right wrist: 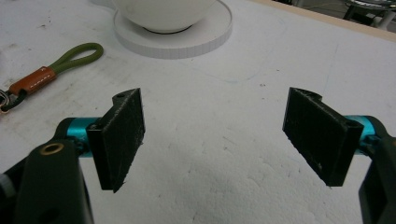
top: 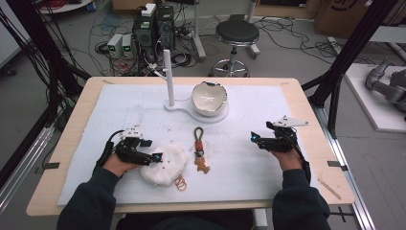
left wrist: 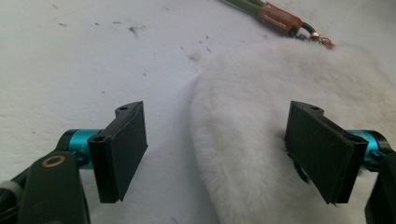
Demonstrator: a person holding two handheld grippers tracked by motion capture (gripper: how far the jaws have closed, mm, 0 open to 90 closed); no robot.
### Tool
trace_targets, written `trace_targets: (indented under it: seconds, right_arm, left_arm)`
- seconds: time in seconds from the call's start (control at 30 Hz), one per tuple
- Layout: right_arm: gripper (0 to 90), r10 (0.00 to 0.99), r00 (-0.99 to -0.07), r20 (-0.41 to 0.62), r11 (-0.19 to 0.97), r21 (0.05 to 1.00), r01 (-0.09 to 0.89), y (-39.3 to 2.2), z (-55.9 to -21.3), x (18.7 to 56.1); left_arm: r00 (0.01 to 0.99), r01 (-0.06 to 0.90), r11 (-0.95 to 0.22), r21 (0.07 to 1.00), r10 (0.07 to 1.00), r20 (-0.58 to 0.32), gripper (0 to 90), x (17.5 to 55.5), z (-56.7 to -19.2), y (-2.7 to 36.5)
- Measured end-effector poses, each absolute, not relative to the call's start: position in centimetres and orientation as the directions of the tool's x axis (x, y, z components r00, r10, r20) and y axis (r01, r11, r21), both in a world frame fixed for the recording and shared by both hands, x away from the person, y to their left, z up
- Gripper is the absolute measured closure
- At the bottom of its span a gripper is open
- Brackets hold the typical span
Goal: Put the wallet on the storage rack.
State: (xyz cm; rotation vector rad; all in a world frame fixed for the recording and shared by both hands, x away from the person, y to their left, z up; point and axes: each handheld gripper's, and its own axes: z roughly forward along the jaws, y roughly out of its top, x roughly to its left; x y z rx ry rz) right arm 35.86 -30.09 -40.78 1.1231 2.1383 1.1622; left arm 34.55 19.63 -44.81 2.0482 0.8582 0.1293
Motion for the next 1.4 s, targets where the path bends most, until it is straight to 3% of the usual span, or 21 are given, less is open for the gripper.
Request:
trace_targets:
  seconds: [0.07, 0.17, 0.27, 0.33, 0.37, 0.47, 0.63, 0.8, 1.07, 1.4]
  right_arm:
    - [21.2, 0.823, -0.568, -0.017, 0.319, 0.841, 0.437, -30.0, -40.8, 35.8]
    - [21.2, 0.822, -0.569, -0.013, 0.318, 0.840, 0.441, -29.9, -40.8, 35.8]
    - [21.3, 0.819, -0.573, -0.010, 0.319, 0.838, 0.442, -29.8, -40.8, 35.8]
    - [21.3, 0.816, -0.578, -0.012, 0.326, 0.835, 0.443, -29.7, -40.8, 35.8]
    - [21.3, 0.816, -0.579, -0.011, 0.325, 0.836, 0.442, -29.7, -40.9, 35.8]
    - [21.3, 0.805, -0.594, -0.011, 0.331, 0.838, 0.433, -29.6, -40.9, 35.8]
    - [21.3, 0.796, -0.605, 0.001, 0.330, 0.838, 0.434, -29.3, -40.9, 35.8]
    - [21.2, 0.768, -0.640, 0.033, 0.316, 0.849, 0.423, -28.4, -40.8, 35.8]
    - [21.3, 0.655, -0.749, 0.101, 0.319, 0.862, 0.394, -24.4, -40.5, 35.8]
    - [21.5, 0.523, -0.846, 0.108, 0.389, 0.852, 0.350, -18.9, -40.7, 35.6]
  left_arm:
    - [0.768, 0.524, -0.386, 0.759, 0.600, -0.224, 26.9, 34.5, -44.8, 19.6]
    - [0.795, 0.524, -0.415, 0.744, 0.553, -0.251, 46.2, 34.4, -44.7, 19.4]
    - [0.794, 0.535, -0.423, 0.732, 0.548, -0.263, 59.4, 34.3, -44.5, 19.2]
    - [0.807, 0.507, -0.430, 0.748, 0.541, -0.236, 67.6, 34.2, -44.2, 19.2]
    - [0.810, 0.486, -0.414, 0.770, 0.544, -0.218, 76.0, 34.2, -43.8, 19.3]
    - [0.805, 0.471, -0.389, 0.792, 0.557, -0.205, 77.1, 34.2, -43.3, 19.5]
    - [0.783, 0.441, -0.250, 0.862, 0.576, -0.234, 77.5, 34.2, -42.2, 20.4]
    - [0.772, 0.361, -0.154, 0.920, 0.603, -0.202, 77.6, 33.9, -41.1, 21.2]
    - [0.816, 0.266, -0.148, 0.952, 0.560, -0.141, 77.9, 33.1, -39.8, 19.3]
    - [0.823, 0.248, -0.154, 0.957, 0.554, -0.124, 77.6, 32.9, -40.1, 17.1]
